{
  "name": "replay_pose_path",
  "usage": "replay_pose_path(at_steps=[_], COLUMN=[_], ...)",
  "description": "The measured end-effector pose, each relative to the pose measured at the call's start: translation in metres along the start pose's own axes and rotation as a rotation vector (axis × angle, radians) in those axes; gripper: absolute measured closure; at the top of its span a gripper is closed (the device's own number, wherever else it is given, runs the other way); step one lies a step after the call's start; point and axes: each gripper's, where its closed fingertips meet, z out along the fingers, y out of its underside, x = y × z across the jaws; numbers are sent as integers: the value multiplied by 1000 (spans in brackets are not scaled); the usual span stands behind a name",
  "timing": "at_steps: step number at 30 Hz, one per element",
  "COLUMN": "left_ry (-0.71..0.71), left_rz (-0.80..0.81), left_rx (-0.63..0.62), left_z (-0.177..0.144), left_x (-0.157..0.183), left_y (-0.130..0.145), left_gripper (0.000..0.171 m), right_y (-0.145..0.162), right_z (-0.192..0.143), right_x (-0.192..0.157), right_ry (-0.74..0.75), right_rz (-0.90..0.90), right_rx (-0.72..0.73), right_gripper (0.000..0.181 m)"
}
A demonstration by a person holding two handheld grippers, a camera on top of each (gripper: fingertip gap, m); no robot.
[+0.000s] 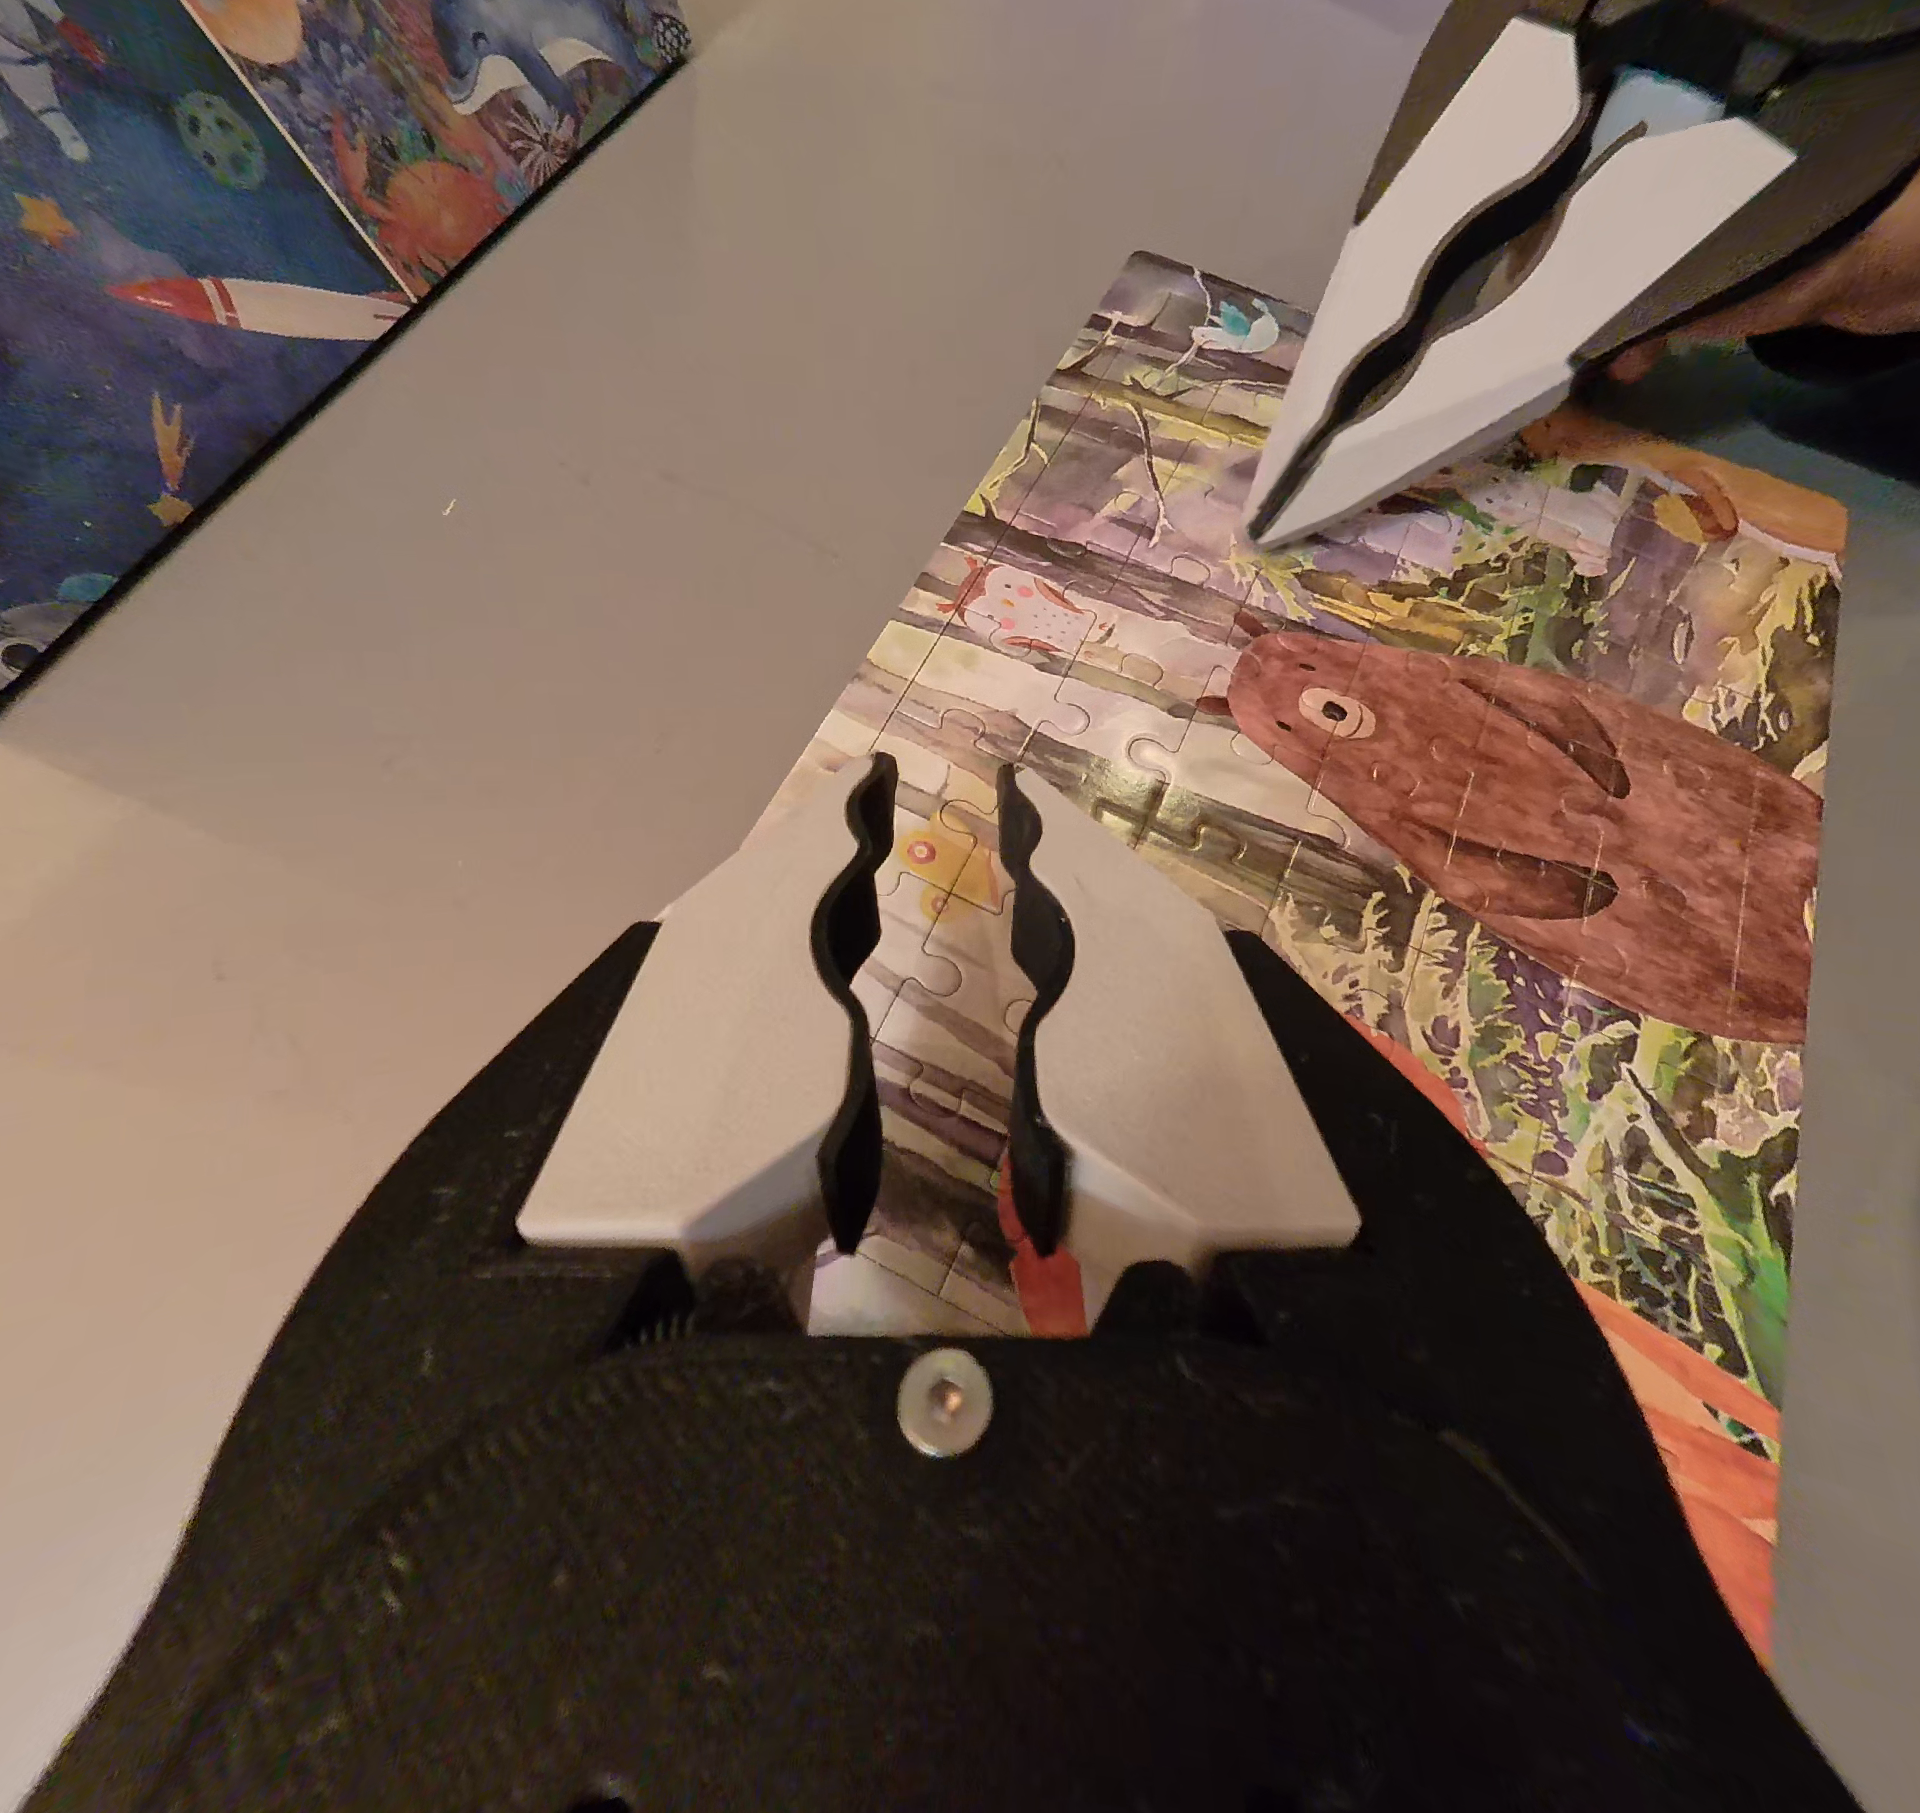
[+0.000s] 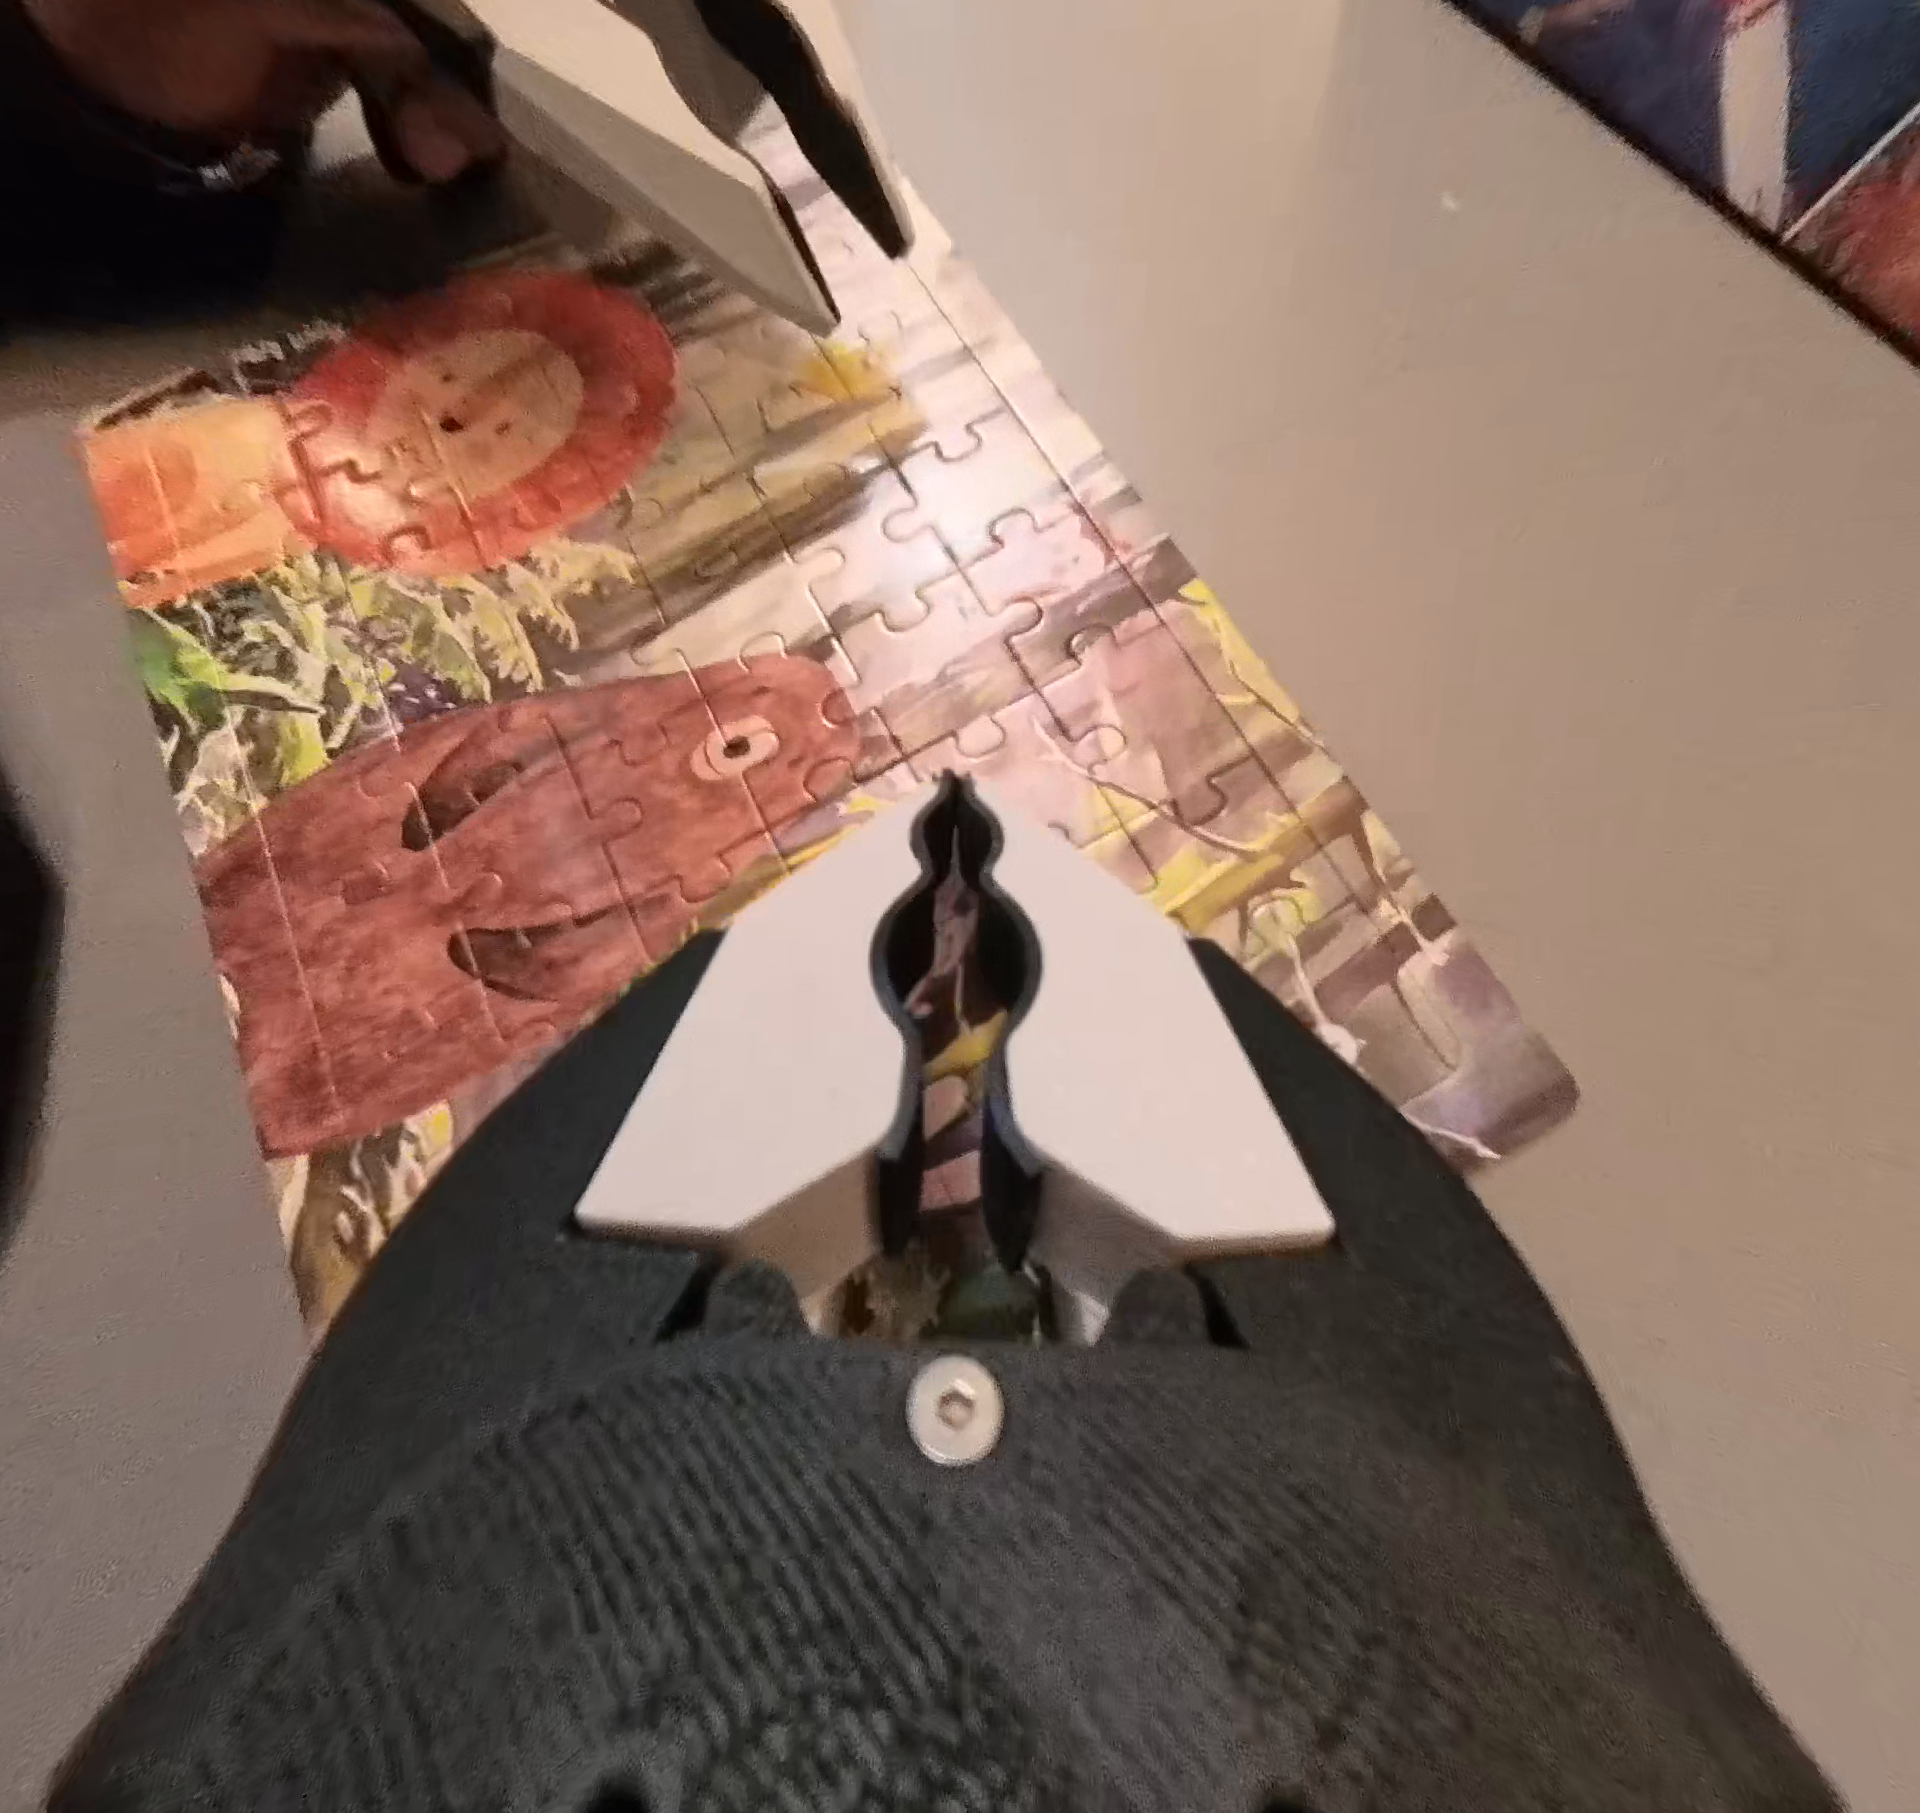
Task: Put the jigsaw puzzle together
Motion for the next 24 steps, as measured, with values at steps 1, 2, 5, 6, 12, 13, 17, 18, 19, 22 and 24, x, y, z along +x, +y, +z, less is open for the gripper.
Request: replay_pose_path(at_steps=[1, 2, 5, 6, 12, 13, 17, 18, 19, 22, 24], left_ry=[0, 1, 1, 1, 1, 1, 0, -1, -2, -10, -18], left_rz=[0, -1, -4, -5, -5, -5, -6, -5, -3, 2, 7], left_rx=[2, 2, -1, -1, -5, -6, -2, -3, -5, -12, -9], left_z=[0, 0, 0, 0, 1, 1, 0, 1, 1, 2, 1], left_x=[0, 0, 0, 0, 0, -1, -1, -1, -1, -1, -1], left_y=[0, 0, 0, 0, 1, 1, 0, 0, 0, 1, 1], left_gripper=[154, 154, 154, 154, 154, 154, 154, 153, 153, 153, 154], right_y=[-3, -2, 4, 2, 0, 0, 0, -1, -1, -1, -1], right_z=[-1, 0, 5, 5, 11, 11, 11, 12, 12, 12, 7], right_x=[0, 1, 4, 4, 2, 2, 3, 3, 3, 3, 7], right_ry=[5, 14, 34, 46, 15, 5, 59, 73, 75, 60, 103], right_rz=[-5, -6, -11, -26, 20, 35, -6, -13, -9, 13, -37], right_rx=[20, 13, -40, -33, -16, -17, -17, -17, -17, -16, -9], right_gripper=[181, 181, 181, 181, 181, 181, 181, 181, 181, 181, 181])
